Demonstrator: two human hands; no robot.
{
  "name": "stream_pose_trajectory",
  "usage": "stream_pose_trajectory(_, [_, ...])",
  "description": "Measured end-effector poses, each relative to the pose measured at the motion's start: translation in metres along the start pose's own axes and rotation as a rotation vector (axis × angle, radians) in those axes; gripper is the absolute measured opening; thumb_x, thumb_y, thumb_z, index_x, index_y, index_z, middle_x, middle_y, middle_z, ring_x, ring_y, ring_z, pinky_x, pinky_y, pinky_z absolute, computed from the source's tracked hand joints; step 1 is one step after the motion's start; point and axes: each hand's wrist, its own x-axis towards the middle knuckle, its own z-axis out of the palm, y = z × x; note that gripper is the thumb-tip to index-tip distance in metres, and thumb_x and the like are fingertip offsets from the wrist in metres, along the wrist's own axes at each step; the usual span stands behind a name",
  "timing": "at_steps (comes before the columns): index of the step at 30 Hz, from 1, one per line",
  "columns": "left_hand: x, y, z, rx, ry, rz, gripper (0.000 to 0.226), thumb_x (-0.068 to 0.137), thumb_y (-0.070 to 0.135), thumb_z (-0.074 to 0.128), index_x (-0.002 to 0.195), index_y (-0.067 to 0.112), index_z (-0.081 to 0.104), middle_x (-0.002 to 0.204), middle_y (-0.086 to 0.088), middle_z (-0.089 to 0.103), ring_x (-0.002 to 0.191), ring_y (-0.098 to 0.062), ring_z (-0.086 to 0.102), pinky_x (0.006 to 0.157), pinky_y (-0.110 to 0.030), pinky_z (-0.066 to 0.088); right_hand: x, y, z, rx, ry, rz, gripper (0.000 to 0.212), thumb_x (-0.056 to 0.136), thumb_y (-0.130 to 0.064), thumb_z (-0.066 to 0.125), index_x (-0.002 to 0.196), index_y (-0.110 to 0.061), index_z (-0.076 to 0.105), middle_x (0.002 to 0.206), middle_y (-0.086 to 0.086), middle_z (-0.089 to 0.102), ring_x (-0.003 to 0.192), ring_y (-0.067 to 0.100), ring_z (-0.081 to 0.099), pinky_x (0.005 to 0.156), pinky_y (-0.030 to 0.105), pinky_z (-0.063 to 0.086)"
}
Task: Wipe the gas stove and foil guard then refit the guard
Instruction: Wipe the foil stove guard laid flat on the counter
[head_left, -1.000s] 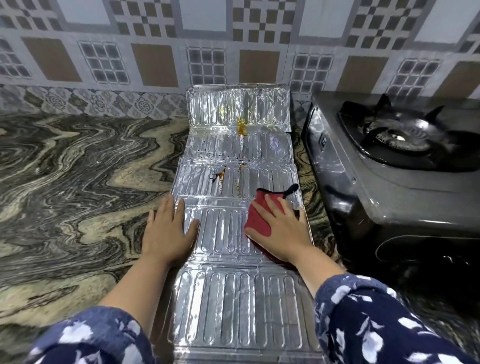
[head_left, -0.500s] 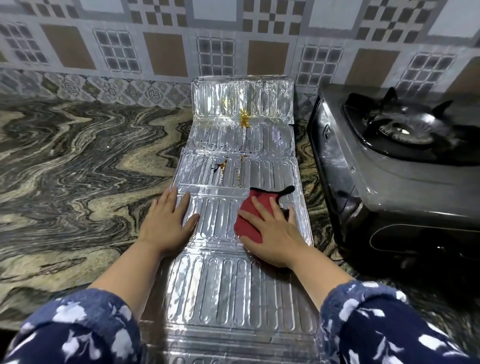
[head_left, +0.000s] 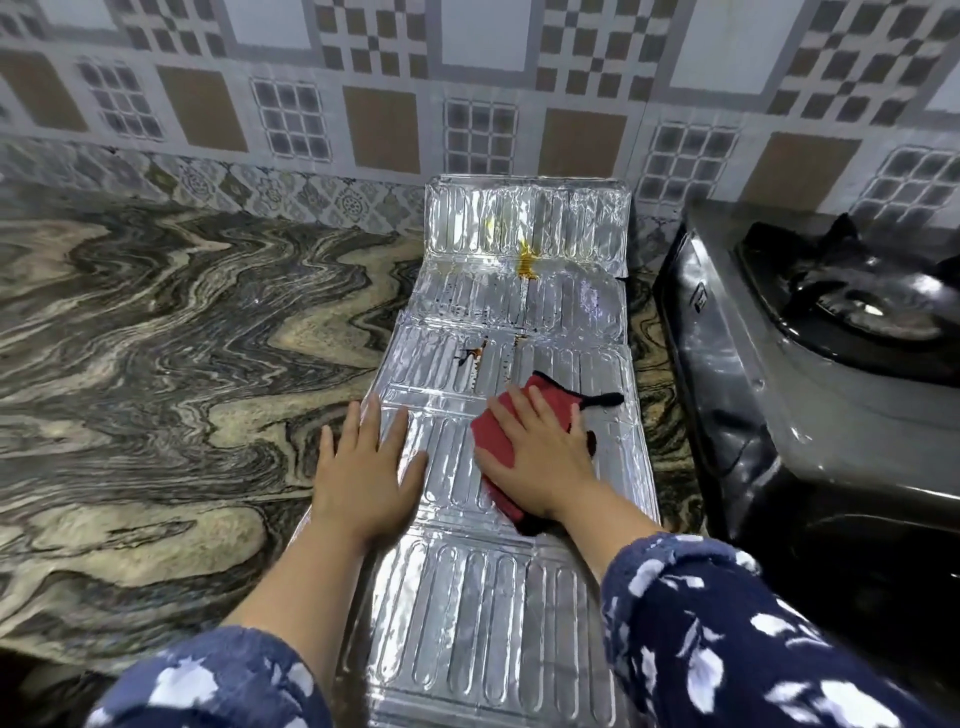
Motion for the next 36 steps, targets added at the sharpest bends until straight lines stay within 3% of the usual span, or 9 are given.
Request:
stream_pose_trajectory(3, [0.001, 0.0, -0.001, -0.012, 0.005, 0.01, 0.07, 0.088, 0.06, 0.006, 0.15, 0.03, -0.003, 0.158, -0.003, -0.013, 0.145, -0.021, -0.018, 0.118, -0.047, -0.006, 0.021, -0.011, -0.008, 0.044, -0.077, 0.115, 0.076, 0.088, -0.071, 0.011, 0.15, -0.032, -0.009, 0.159, -0.002, -0.017, 0.147, 0.023, -0.016, 0.113, 0.063, -0.006])
stream_pose_trajectory(5, [0.002, -0.001, -0.002, -0.029, -0.009, 0.009, 0.07, 0.089, 0.061, 0.01, 0.15, 0.031, -0.002, 0.159, -0.002, -0.013, 0.145, -0.019, -0.019, 0.118, -0.047, -0.007, 0.023, -0.01, -0.019, 0.066, -0.135, 0.09, 0.072, 0.089, -0.071, 0.009, 0.148, -0.037, -0.013, 0.16, -0.002, -0.016, 0.147, 0.026, -0.011, 0.114, 0.061, -0.001])
stream_pose_trajectory(7, [0.007, -0.002, -0.007, -0.057, -0.021, -0.018, 0.069, 0.092, 0.058, 0.02, 0.151, 0.029, 0.0, 0.159, -0.001, -0.01, 0.146, -0.017, -0.016, 0.118, -0.047, -0.007, 0.018, 0.002, -0.031, -0.008, -0.078, -0.05, 0.065, 0.091, -0.067, 0.013, 0.148, -0.043, -0.007, 0.161, -0.004, -0.008, 0.148, 0.026, -0.002, 0.116, 0.054, 0.002])
stream_pose_trajectory(10, [0.028, -0.002, -0.016, -0.044, 0.017, -0.024, 0.068, 0.094, 0.054, 0.022, 0.151, 0.023, 0.001, 0.16, -0.002, -0.008, 0.147, -0.016, -0.009, 0.117, -0.048, -0.006, 0.012, 0.023, -0.032, -0.14, 0.048, -0.368, 0.057, 0.094, -0.06, 0.021, 0.147, -0.046, 0.007, 0.159, -0.014, 0.002, 0.148, 0.014, -0.001, 0.118, 0.045, -0.008])
stream_pose_trajectory(13, [0.056, -0.005, -0.021, -0.067, 0.008, 0.006, 0.068, 0.096, 0.049, 0.024, 0.152, 0.017, 0.003, 0.16, -0.004, -0.006, 0.147, -0.016, -0.003, 0.117, -0.048, -0.003, 0.014, 0.025, -0.017, -0.122, 0.011, -0.449, 0.059, 0.092, -0.057, 0.017, 0.147, -0.047, 0.001, 0.158, -0.018, -0.004, 0.147, 0.007, -0.008, 0.117, 0.044, -0.014])
stream_pose_trajectory(19, [0.078, -0.017, -0.013, -0.079, 0.004, 0.019, 0.066, 0.097, 0.048, 0.021, 0.152, 0.015, 0.003, 0.16, 0.0, -0.007, 0.147, -0.011, -0.006, 0.117, -0.044, -0.006, 0.054, 0.013, -0.011, -0.023, 0.011, -0.282, 0.059, 0.092, -0.061, 0.012, 0.144, -0.049, -0.011, 0.157, -0.02, -0.013, 0.145, 0.006, -0.015, 0.116, 0.05, -0.013])
stream_pose_trajectory(29, [0.078, -0.019, -0.006, -0.085, 0.07, 0.034, 0.074, 0.086, 0.054, 0.003, 0.152, 0.019, -0.001, 0.159, 0.006, -0.008, 0.146, -0.008, -0.008, 0.117, -0.041, -0.008, 0.177, 0.011, -0.028, 0.047, 0.009, 0.203, 0.064, 0.094, -0.061, 0.006, 0.148, -0.035, -0.018, 0.158, -0.005, -0.022, 0.145, 0.029, -0.02, 0.107, 0.072, -0.009])
stream_pose_trajectory(36, [0.08, -0.018, -0.009, -0.067, 0.029, 0.024, 0.065, 0.097, 0.048, 0.013, 0.151, 0.018, -0.006, 0.158, 0.006, -0.014, 0.145, -0.008, -0.013, 0.119, -0.042, -0.008, 0.157, -0.019, -0.028, 0.097, -0.068, 0.316, 0.066, 0.096, -0.055, 0.006, 0.146, -0.025, -0.025, 0.157, 0.002, -0.027, 0.142, 0.031, -0.027, 0.107, 0.071, -0.008])
